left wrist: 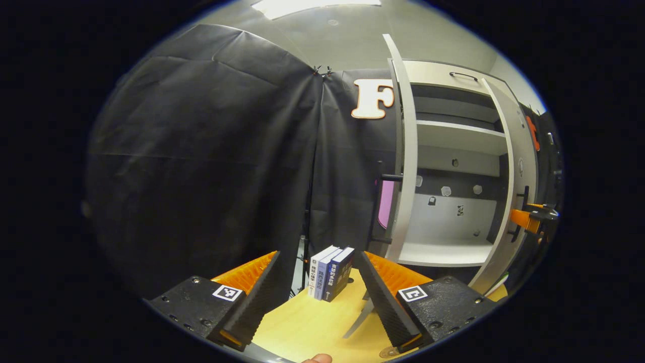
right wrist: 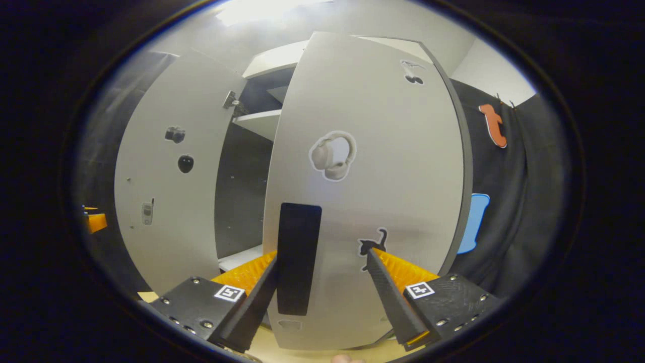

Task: Grasp the bottle in the cabinet with the left hand and place it on the coaster, then close the right door with the right hand and the left door with the left hand.

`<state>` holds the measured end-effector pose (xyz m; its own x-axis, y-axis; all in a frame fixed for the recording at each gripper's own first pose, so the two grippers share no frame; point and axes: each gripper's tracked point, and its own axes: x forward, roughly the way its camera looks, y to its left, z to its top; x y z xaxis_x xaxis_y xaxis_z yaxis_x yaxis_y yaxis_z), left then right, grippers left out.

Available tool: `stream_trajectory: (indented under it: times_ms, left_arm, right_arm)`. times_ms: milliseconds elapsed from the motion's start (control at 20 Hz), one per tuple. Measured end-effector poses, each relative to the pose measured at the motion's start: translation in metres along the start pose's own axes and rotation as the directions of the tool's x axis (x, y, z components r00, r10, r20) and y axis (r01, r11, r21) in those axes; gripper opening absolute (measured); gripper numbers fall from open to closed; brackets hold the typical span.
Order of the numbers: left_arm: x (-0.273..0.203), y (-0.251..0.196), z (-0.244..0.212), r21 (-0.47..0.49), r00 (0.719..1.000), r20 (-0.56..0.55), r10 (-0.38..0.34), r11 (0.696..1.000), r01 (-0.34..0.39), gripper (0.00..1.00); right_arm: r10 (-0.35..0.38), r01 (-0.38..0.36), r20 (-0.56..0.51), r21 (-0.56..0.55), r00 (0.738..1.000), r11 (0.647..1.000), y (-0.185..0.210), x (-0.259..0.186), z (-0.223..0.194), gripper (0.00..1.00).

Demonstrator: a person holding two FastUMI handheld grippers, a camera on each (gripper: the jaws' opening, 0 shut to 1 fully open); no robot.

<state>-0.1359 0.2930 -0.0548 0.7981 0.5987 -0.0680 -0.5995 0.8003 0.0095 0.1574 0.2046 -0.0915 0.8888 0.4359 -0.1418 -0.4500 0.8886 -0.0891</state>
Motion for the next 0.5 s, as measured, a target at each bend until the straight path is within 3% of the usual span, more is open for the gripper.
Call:
stream_trajectory:
  times_ms: [300, 500]
  left_arm:
    - [0.000, 0.024, 0.000, 0.004, 1.000, -0.006, 0.019, 1.000, -0.019, 0.93]
    - [-0.004, 0.050, -0.003, -0.003, 0.999, -0.013, 0.051, 0.999, -0.051, 0.96]
  right_arm:
    - [-0.042, 0.044, -0.022, 0.059, 0.999, 0.997, 0.002, 0.014, -0.005, 0.97]
    - [-0.066, 0.068, -0.036, 0.079, 0.997, 0.994, 0.004, 0.026, -0.007, 0.97]
